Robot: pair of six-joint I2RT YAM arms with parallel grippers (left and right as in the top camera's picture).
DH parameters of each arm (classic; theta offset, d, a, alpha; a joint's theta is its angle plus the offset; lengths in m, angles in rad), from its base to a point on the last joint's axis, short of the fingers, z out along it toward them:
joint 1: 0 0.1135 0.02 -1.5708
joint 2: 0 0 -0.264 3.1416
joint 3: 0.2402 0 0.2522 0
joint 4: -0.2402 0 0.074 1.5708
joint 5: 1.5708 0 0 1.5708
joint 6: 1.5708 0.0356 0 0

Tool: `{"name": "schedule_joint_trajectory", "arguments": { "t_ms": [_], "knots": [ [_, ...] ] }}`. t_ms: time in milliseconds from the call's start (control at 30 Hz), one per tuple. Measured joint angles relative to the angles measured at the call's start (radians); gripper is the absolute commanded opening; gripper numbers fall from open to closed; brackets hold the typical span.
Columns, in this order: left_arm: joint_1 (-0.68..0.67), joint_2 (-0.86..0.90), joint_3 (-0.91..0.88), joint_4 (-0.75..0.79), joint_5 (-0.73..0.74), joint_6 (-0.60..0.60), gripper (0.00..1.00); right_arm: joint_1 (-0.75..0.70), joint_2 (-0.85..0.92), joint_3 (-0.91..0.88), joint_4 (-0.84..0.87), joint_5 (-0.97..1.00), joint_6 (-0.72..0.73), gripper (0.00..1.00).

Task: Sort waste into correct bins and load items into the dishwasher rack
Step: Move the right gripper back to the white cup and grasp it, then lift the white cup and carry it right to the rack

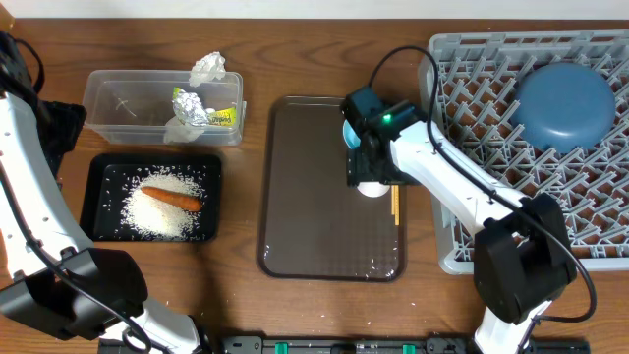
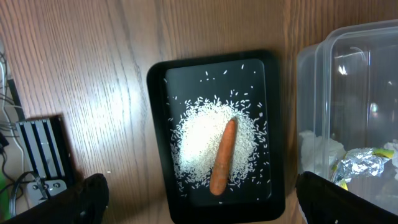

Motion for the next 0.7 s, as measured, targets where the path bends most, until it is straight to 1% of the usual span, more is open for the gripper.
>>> {"name": "schedule_joint_trajectory", "arguments": {
  "t_ms": [133,333,400,633,700],
  "knots": [
    [0.0,0.0,0.0,0.0,0.0,0.0,0.98,0.0,0.0,-0.03,0.03,0.0,-0.001,0.88],
    [0.0,0.0,0.0,0.0,0.0,0.0,0.98,0.0,0.0,-0.034,0.096,0.0,-0.011,0.87],
    [0.0,0.0,0.0,0.0,0.0,0.0,0.98,0.0,0.0,-0.034,0.112,0.0,-0.018,0.84],
    [0.0,0.0,0.0,0.0,0.0,0.0,0.98,0.0,0.0,-0.035,0.148,0.002,-0.045,0.65],
    [0.0,0.0,0.0,0.0,0.0,0.0,0.98,0.0,0.0,-0.035,0.148,0.004,-0.048,0.64]
  ]
}}
